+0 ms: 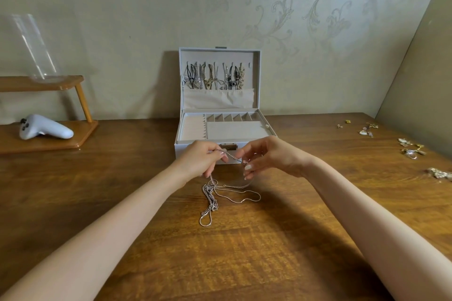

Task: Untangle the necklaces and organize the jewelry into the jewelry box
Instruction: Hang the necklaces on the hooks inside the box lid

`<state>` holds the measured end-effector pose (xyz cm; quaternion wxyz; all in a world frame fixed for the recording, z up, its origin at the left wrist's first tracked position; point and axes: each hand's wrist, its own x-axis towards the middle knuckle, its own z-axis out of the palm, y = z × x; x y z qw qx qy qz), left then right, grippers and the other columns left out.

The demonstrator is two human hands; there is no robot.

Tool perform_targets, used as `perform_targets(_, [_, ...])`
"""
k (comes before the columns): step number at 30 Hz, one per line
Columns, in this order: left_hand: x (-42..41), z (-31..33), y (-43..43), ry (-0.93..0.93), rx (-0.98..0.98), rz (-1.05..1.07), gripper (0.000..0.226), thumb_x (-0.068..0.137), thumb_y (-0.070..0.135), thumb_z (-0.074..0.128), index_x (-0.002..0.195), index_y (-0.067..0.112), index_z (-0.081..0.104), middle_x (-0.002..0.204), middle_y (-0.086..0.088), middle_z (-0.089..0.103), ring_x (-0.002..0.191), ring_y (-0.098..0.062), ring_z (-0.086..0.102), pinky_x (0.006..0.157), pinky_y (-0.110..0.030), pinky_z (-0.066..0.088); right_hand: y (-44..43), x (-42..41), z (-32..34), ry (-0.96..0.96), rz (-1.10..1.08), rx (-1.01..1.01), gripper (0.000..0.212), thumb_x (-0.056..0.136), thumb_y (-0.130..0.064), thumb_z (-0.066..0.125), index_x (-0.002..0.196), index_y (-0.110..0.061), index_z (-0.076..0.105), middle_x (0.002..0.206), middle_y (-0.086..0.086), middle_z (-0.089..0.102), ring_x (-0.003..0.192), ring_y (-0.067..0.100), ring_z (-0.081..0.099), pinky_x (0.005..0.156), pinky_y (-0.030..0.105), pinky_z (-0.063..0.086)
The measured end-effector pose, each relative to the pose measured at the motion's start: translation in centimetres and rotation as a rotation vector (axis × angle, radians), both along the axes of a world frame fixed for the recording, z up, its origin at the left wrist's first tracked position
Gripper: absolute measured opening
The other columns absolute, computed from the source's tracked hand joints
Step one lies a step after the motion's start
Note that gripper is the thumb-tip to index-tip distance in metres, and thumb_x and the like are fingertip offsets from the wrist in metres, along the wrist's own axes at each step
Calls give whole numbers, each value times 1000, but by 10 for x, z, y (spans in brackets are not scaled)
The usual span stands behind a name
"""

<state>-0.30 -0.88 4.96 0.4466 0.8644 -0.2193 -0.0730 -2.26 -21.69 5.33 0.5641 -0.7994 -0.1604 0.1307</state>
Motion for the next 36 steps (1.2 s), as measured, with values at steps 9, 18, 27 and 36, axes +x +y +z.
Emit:
perform_targets(9, [-4, 5, 2, 108, 78, -146, 18, 97, 15, 49, 106, 6, 62, 92, 2, 69, 41, 1, 43, 47, -11, 36, -1, 3, -1, -48, -141, 89, 16, 80, 10, 64, 86, -4, 68, 82, 16, 73, 72, 26, 71, 74, 39, 58])
perform_targets(18, [-14, 5, -6, 112, -29, -211, 15, 92, 12, 57, 105, 4, 57, 75, -1, 62, 47, 7, 50, 45, -6, 35, 7, 1, 2, -177, -163, 61, 9, 81, 3, 67, 82, -6, 69, 76, 14, 69, 67, 20, 67, 71, 33, 59])
perform_targets(27, [-10, 4, -5, 6, -150, -148, 8, 92, 15, 57, 88, 15, 64, 62, 5, 58, 51, 7, 49, 53, -6, 37, 9, -1, 9, -199, -177, 107, 4, 82, 1, 66, 84, -1, 68, 78, 10, 68, 68, 15, 66, 67, 26, 57])
perform_targets(36, [-5, 14, 3, -2, -436, -19, 24, 92, 16, 54, 71, 11, 64, 58, 7, 59, 63, -1, 56, 86, -18, 40, 3, 3, 1, -202, -272, -102, 11, 79, 4, 69, 74, -6, 69, 63, 5, 61, 52, 9, 57, 55, 24, 53])
